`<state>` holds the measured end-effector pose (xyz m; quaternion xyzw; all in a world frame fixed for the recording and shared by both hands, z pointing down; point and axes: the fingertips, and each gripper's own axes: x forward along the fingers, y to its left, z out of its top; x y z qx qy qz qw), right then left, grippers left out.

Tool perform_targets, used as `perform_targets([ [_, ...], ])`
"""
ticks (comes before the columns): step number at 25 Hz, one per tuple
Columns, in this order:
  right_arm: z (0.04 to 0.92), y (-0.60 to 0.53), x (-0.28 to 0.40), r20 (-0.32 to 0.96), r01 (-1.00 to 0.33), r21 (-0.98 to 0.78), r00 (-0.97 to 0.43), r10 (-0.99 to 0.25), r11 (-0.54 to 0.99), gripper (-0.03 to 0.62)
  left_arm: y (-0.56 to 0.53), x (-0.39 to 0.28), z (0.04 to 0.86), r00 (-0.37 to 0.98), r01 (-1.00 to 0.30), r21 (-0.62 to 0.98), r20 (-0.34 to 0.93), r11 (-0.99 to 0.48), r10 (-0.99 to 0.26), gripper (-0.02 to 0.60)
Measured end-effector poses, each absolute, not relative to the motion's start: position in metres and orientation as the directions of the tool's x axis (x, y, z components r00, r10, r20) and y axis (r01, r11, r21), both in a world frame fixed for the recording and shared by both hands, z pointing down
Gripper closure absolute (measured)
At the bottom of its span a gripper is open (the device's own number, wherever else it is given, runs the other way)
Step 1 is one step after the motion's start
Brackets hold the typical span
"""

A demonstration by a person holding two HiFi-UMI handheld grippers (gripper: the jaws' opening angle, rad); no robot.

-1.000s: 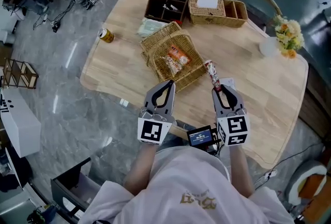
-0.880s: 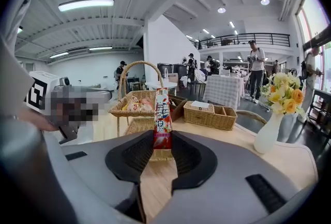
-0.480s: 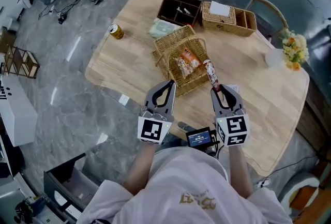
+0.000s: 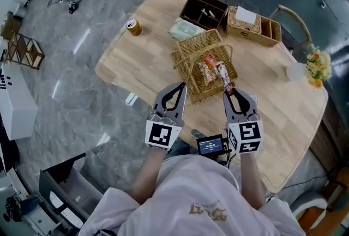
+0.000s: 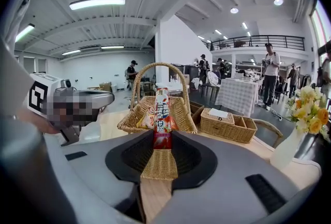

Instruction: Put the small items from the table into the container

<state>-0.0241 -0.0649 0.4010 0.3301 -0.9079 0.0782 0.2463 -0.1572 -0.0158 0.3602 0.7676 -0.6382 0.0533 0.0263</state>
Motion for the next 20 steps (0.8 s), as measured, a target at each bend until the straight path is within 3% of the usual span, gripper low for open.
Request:
perform_targets([
  [20,0.393,-0.078,-0.059,0.481,-0.616,0.042,-0.678,-0.556,0.787,0.473,-0.01,-0.176,0.367,0.161,-0.986,-0.017,0.123,-0.164,-0.979,0.588],
])
